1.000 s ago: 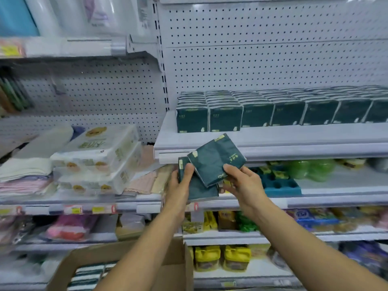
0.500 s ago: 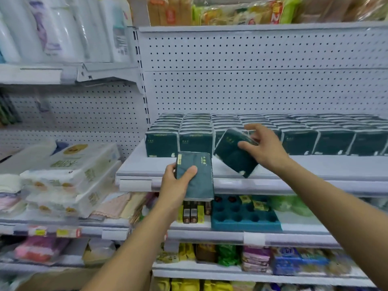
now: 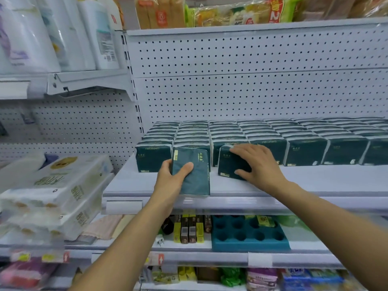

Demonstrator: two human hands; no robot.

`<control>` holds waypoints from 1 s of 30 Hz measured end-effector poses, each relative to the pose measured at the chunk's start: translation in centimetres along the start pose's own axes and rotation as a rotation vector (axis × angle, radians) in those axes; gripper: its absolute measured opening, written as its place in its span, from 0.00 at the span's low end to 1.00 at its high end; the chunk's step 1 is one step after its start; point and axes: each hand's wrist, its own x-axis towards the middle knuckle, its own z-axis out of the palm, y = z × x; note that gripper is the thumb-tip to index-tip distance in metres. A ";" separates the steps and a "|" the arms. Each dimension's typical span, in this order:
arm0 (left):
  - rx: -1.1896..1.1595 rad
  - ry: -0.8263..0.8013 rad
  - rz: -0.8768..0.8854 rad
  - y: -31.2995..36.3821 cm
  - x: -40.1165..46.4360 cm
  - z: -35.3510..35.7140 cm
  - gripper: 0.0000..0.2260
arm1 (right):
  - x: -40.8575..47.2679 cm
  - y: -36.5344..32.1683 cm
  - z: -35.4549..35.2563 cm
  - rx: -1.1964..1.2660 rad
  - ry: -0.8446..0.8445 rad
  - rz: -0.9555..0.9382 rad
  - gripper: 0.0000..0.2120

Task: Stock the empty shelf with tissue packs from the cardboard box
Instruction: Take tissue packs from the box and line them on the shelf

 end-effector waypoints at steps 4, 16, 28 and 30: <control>0.000 -0.012 -0.001 -0.1 1.1 0.3 0.21 | 0.4 0.2 1.4 0.025 0.046 -0.114 0.31; 0.039 -0.016 -0.043 -1.0 2.8 -0.1 0.22 | 3.6 1.6 3.5 -0.057 0.128 -0.226 0.31; -0.137 -0.135 -0.135 1.2 0.6 3.3 0.14 | 0.5 -2.9 -0.5 0.014 0.083 -0.433 0.42; -0.168 -0.154 -0.116 1.3 0.3 4.4 0.16 | -0.7 -3.9 -1.1 0.238 0.053 -0.271 0.47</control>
